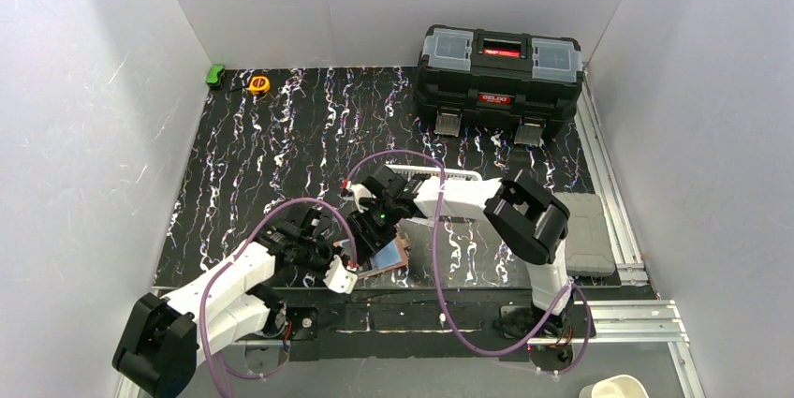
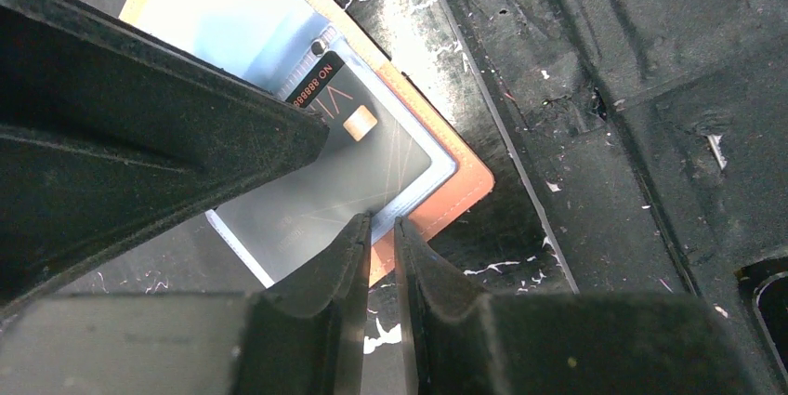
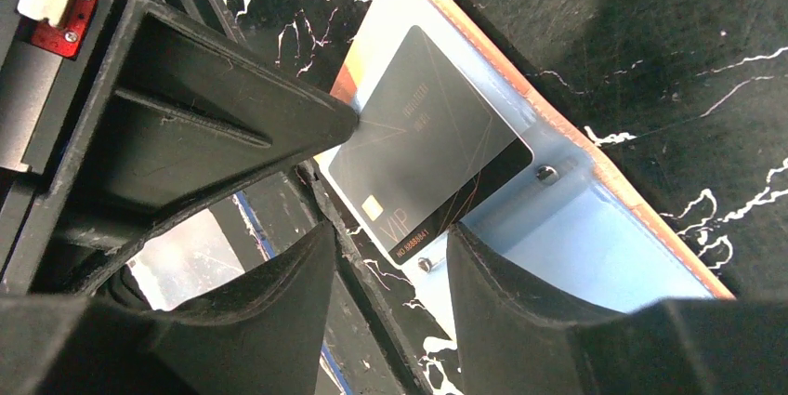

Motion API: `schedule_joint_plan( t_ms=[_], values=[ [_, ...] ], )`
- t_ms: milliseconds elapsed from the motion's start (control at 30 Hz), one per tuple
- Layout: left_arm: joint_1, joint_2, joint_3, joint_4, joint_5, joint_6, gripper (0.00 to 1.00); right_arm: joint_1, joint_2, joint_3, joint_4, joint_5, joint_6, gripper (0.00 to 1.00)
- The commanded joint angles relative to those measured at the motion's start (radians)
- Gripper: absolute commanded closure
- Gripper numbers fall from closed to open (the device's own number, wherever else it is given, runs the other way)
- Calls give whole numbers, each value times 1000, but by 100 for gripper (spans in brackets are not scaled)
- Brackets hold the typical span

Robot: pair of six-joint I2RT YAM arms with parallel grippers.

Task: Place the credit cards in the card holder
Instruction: Insert the credit card into the card holder.

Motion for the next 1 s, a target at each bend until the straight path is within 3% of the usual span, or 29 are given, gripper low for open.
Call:
schedule_joint_plan(
  t_ms=[0,233,333,367,567,700,833,900,967],
  values=[
    [-3,-6,-25,-11,36,2,85,20,24,58,27,-39,7,46],
    [-3,-27,-10,-18,22,-27,85,9,2,79,-19,-29,-8,46],
    [-3,-71,3,-50,5,-45,85,-28,-62,60,-47,10,-10,55],
    [-3,-134,16,-89,-12,-71,86,-43,-133,43,-104,77,-26,64],
    [-1,-237,92,-191,-57,-181,85,-48,-242,-10,-213,236,-22,60],
    [-1,-249,156,-189,-105,-327,84,-59,-271,-19,-289,381,3,78],
    [9,-214,258,-162,-187,-496,80,-66,-341,-1,-401,635,22,70],
    [24,-196,314,-143,-218,-592,77,-62,-437,-36,-422,792,37,75],
    [51,-168,370,-137,-240,-682,75,-63,-589,-143,-304,857,75,86]
  ],
)
